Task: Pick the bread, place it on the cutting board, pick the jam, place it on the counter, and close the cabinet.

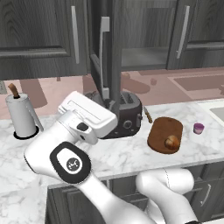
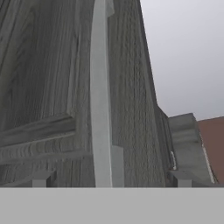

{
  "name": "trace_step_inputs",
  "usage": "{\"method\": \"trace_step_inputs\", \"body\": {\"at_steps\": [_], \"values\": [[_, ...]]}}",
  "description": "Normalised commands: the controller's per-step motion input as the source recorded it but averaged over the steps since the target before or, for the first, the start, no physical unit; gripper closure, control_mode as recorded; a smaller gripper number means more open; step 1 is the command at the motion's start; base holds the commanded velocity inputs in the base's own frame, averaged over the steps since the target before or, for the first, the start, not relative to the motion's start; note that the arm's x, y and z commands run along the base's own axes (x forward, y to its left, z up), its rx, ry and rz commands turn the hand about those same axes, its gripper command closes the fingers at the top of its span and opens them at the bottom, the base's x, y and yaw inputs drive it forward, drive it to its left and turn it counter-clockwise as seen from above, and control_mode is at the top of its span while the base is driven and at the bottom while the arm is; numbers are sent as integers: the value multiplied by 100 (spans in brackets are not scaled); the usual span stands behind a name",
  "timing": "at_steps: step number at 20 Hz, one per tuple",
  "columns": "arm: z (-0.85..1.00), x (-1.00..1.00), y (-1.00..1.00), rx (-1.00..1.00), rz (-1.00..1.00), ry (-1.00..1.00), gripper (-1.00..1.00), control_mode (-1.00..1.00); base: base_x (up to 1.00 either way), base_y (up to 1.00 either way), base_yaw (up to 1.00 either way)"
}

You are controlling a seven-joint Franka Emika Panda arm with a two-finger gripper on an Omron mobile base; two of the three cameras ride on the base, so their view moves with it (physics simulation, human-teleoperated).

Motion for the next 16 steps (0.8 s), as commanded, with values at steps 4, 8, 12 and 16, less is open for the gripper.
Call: {"method": "trace_step_inputs", "body": {"at_steps": [4, 8, 12, 16], "values": [[0, 0, -35, 0, 0, -1, -100, -100, 0, 0, 0], [0, 0, -39, 0, 0, 0, -100, -100, 0, 0, 0], [0, 0, -36, 0, 0, 0, -100, -100, 0, 0, 0], [0, 0, -29, 0, 0, 0, -100, -100, 0, 0, 0]]}}
